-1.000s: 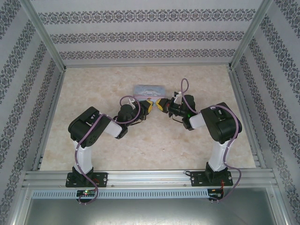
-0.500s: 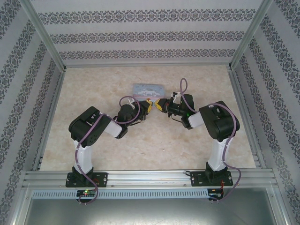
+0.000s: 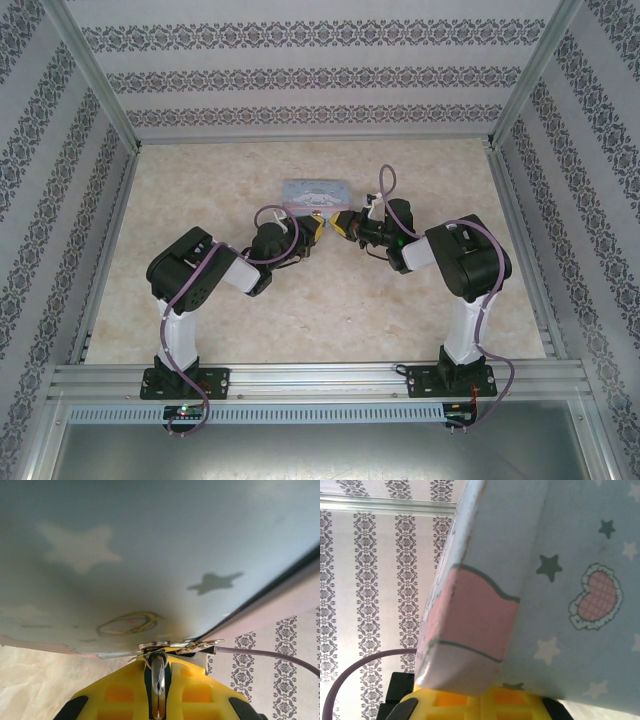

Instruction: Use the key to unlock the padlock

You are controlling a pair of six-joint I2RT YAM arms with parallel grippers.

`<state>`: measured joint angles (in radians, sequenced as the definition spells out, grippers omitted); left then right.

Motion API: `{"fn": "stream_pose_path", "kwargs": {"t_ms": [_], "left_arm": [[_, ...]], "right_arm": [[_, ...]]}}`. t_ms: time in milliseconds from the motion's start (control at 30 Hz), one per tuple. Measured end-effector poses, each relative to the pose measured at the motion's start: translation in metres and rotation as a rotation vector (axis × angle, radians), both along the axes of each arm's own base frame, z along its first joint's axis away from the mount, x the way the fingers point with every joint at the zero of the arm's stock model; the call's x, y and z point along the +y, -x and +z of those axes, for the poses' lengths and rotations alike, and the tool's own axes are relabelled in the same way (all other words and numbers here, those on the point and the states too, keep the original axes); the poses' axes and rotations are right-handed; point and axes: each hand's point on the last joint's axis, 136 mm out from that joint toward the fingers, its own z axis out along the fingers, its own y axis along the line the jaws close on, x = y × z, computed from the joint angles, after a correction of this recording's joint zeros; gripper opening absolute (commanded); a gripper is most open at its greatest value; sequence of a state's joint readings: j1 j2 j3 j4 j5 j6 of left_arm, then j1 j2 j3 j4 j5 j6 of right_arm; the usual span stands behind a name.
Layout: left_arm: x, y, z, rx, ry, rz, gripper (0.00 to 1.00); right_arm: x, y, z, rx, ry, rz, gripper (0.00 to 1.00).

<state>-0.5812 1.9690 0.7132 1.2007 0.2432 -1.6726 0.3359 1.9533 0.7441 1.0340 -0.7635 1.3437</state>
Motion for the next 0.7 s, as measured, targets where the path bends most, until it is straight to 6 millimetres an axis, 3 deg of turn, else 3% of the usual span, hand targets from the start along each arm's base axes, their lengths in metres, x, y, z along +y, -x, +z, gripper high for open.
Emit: {"fn": "stream_pose_path", "kwargs": {"t_ms": [333, 700], "left_arm": [[0.0014, -0.001, -0.0016, -0.003, -0.013, 0.008, 0.0], [0.0021, -0.0017, -0.0014, -0.007, -0.016, 0.013, 0.0]], "right_arm": [[0.0013, -0.0038, -0.0026, 0.139, -0.112, -0.035, 0.0], [0.0022, -0.0067, -0.0014, 0.111, -0.075, 0.027, 0.0]]}}
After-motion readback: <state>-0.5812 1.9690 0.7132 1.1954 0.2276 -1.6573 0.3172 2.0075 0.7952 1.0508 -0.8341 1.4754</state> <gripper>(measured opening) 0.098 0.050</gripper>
